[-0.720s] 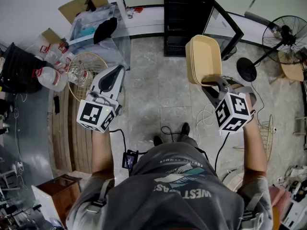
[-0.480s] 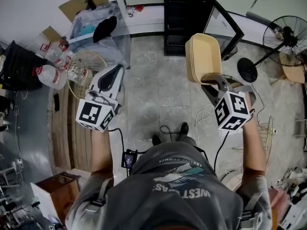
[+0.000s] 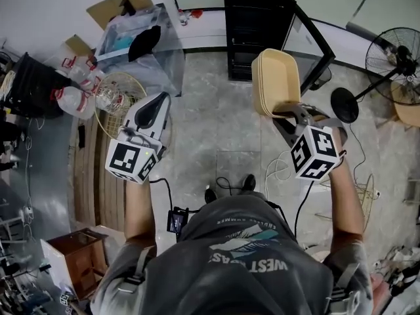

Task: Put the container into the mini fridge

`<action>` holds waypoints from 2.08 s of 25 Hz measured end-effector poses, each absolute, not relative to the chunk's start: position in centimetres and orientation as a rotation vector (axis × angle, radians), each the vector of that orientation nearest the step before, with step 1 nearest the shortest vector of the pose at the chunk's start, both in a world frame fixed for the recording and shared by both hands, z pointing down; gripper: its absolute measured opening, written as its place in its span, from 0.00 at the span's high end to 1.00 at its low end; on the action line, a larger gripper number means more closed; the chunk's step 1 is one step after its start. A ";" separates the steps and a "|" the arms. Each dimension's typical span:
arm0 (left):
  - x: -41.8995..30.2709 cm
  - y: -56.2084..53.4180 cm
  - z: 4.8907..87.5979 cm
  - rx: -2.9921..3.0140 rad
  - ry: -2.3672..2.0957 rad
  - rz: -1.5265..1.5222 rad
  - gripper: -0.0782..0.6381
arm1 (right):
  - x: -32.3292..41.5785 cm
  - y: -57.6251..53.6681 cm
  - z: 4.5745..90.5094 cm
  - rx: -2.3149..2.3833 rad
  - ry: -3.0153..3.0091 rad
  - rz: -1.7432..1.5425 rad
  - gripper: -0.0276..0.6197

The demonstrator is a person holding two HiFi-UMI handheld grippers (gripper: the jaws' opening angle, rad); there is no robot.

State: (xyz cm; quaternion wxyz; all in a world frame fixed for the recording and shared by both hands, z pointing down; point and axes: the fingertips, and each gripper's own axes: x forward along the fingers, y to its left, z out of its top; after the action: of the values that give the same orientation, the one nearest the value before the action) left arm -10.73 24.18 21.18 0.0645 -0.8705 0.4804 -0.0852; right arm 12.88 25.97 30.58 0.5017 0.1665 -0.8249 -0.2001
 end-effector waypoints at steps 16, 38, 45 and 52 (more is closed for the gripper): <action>-4.3 20.1 21.1 -2.550 1.569 -0.301 0.86 | 18.7 19.1 30.9 0.330 -2.057 -0.504 0.89; -7.6 5.0 21.5 -2.709 1.301 -0.177 0.86 | 14.5 9.6 31.9 0.510 -1.979 -0.349 0.89; -9.2 -1.0 22.2 -2.769 1.197 -0.146 0.86 | 11.7 4.8 32.7 0.550 -1.939 -0.302 0.89; -11.1 -5.1 22.5 -2.815 1.119 -0.110 0.86 | 9.4 1.4 33.3 0.584 -1.895 -0.266 0.89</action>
State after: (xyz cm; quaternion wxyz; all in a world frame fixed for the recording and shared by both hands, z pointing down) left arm -11.11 -5.08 22.53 0.0552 -0.9272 0.3687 -0.0362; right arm 9.45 1.35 33.29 0.5398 0.2458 -0.7973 -0.1119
